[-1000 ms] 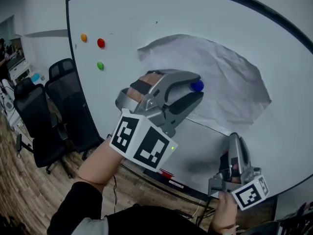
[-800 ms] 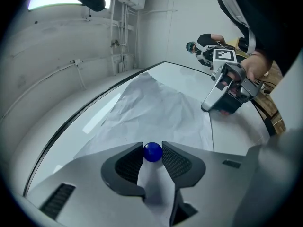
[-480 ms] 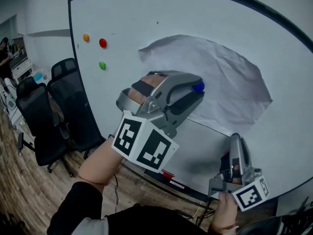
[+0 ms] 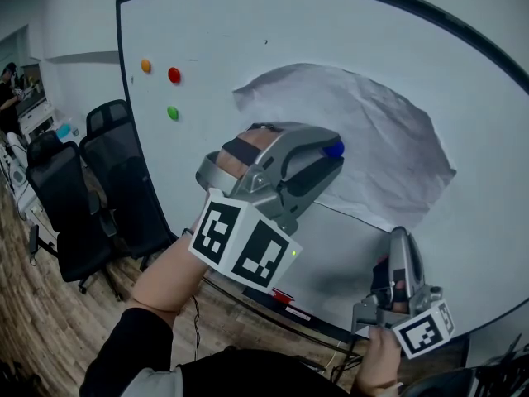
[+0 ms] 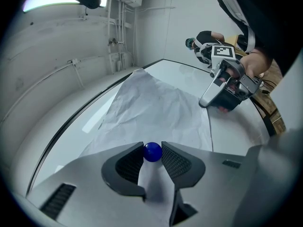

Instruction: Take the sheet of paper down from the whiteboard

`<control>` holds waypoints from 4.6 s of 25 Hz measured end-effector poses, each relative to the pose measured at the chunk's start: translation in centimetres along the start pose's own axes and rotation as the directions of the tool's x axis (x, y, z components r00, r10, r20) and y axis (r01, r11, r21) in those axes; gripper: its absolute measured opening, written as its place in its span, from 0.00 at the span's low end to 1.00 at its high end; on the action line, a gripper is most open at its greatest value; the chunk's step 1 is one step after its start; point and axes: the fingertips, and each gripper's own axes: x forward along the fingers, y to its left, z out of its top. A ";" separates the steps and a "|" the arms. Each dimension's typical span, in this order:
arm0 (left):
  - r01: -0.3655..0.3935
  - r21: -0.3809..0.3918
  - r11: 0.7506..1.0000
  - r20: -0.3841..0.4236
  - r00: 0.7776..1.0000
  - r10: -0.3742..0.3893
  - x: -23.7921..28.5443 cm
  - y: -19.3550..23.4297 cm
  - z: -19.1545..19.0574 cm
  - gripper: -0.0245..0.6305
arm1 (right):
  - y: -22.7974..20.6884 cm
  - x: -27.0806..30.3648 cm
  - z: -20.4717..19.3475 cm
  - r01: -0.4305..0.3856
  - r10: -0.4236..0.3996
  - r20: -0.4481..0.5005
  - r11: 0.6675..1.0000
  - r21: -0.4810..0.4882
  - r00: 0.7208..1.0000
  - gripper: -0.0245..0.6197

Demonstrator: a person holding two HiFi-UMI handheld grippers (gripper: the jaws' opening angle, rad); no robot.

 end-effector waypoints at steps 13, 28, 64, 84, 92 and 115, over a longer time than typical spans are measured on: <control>0.036 -0.017 0.999 -0.005 0.999 -0.036 0.0 -0.5 -0.1 0.23 | -0.3 -0.2 0.6 0.014 -0.016 0.044 0.999 0.044 0.999 0.08; -0.019 0.012 1.000 0.123 0.992 0.017 -4.7 0.8 5.1 0.23 | -0.9 -0.4 0.2 0.038 -0.040 0.041 0.999 0.038 0.998 0.08; -0.005 -0.007 1.000 0.008 1.000 0.005 -1.1 2.4 0.9 0.23 | -0.6 -3.5 -2.6 0.054 -0.054 -0.003 0.990 0.129 0.999 0.08; 0.014 -0.018 1.000 0.005 1.000 -0.014 -0.4 2.2 0.5 0.24 | -0.4 -3.3 -2.6 0.038 -0.038 -0.008 0.991 0.125 0.999 0.08; -0.002 -0.018 1.000 0.026 1.000 0.002 -0.8 2.3 0.3 0.25 | -0.6 -2.9 -3.1 0.039 -0.037 -0.020 0.992 0.123 0.999 0.08; 0.136 -0.474 0.870 0.011 0.989 -0.149 -6.2 -9.1 -7.6 0.06 | -0.2 -1.9 -7.8 0.004 -0.007 -0.190 1.000 -0.016 0.982 0.08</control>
